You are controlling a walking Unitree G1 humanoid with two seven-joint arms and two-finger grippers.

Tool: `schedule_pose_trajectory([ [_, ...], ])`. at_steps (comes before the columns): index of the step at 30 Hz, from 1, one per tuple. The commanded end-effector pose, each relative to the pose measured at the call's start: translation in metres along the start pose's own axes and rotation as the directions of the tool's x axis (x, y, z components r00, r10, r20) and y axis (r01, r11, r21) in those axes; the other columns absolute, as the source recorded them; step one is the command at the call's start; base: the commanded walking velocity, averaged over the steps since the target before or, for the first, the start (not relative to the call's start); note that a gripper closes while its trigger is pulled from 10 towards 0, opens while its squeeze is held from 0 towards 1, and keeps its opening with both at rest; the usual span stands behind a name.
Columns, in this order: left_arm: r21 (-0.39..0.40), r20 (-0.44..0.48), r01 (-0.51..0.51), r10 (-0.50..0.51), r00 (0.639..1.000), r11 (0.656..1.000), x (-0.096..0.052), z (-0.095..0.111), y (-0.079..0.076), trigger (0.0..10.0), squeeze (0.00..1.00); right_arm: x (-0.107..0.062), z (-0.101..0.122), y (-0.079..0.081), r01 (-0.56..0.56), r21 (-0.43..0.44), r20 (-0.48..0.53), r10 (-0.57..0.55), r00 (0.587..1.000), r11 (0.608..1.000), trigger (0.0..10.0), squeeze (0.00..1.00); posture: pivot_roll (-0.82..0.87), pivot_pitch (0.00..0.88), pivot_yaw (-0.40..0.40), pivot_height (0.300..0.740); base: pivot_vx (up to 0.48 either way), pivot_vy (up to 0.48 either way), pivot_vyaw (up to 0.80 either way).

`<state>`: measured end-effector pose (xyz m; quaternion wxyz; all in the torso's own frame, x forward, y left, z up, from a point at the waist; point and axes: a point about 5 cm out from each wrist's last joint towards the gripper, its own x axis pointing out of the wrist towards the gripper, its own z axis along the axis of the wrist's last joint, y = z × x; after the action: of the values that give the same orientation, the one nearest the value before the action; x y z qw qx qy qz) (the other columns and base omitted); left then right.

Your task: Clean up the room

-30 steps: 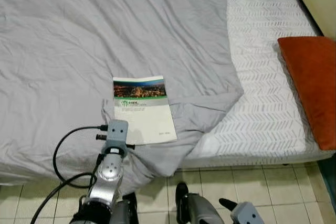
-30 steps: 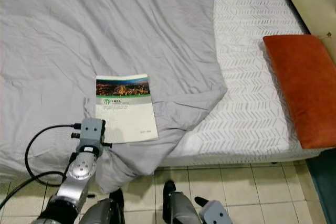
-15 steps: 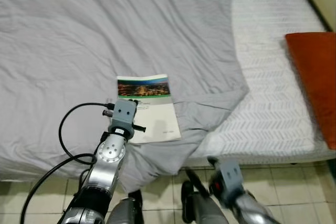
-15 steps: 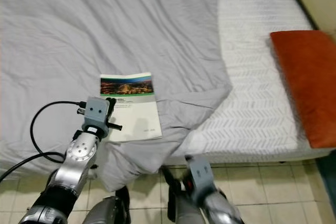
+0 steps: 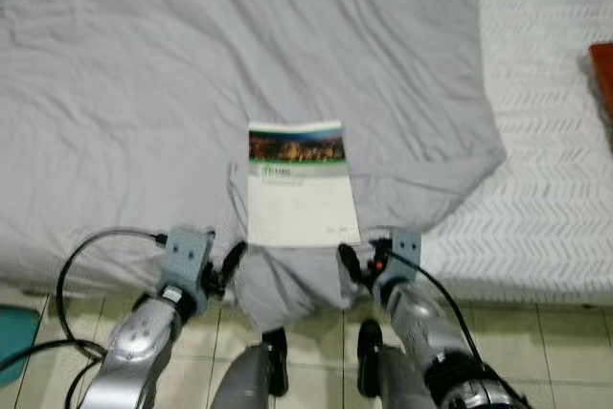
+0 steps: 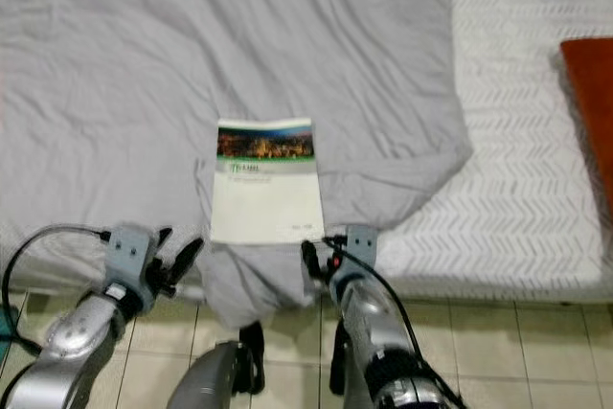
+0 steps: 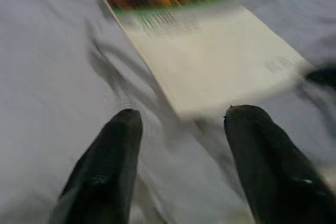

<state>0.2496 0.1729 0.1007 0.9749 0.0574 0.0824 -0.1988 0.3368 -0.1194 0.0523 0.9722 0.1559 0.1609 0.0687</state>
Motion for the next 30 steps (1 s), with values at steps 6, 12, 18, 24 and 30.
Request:
schedule_pose_trajectory([
  [6,-0.045,-0.073,0.009,-0.012,0.997,0.999,-0.020,-0.006,-0.006,10.0,0.00,0.007,0.020,-0.003,0.024,0.068,0.094,-0.030,0.995,0.997,10.0,0.00,0.18,0.549,0.057,0.740,0.000,0.000,0.00],
  [12,-0.077,-0.117,0.015,-0.024,0.993,0.997,-0.027,-0.012,-0.016,10.0,0.00,0.014,0.041,0.013,-0.063,0.124,0.179,0.041,0.983,0.990,10.0,0.00,0.16,0.551,0.047,0.740,0.000,0.000,0.00],
  [18,-0.091,-0.169,0.077,-0.091,0.981,0.993,-0.031,-0.019,-0.027,10.0,0.00,0.016,0.029,0.024,-0.137,0.235,0.109,0.114,0.987,0.962,10.0,0.00,0.17,0.604,0.055,0.740,0.000,0.000,0.00],
  [24,-0.066,-0.205,0.120,-0.131,0.970,0.991,-0.034,-0.023,-0.036,10.0,0.00,0.018,0.031,0.027,-0.127,0.095,0.079,0.120,0.990,0.987,10.0,0.00,0.19,0.650,0.072,0.740,0.000,0.000,0.00],
  [30,-0.068,-0.226,0.107,-0.120,0.967,0.992,-0.035,-0.027,-0.036,10.0,0.00,0.017,0.031,0.012,0.011,-0.083,0.046,-0.007,0.999,0.997,10.0,0.00,0.17,0.671,0.062,0.740,0.000,0.000,0.00],
])
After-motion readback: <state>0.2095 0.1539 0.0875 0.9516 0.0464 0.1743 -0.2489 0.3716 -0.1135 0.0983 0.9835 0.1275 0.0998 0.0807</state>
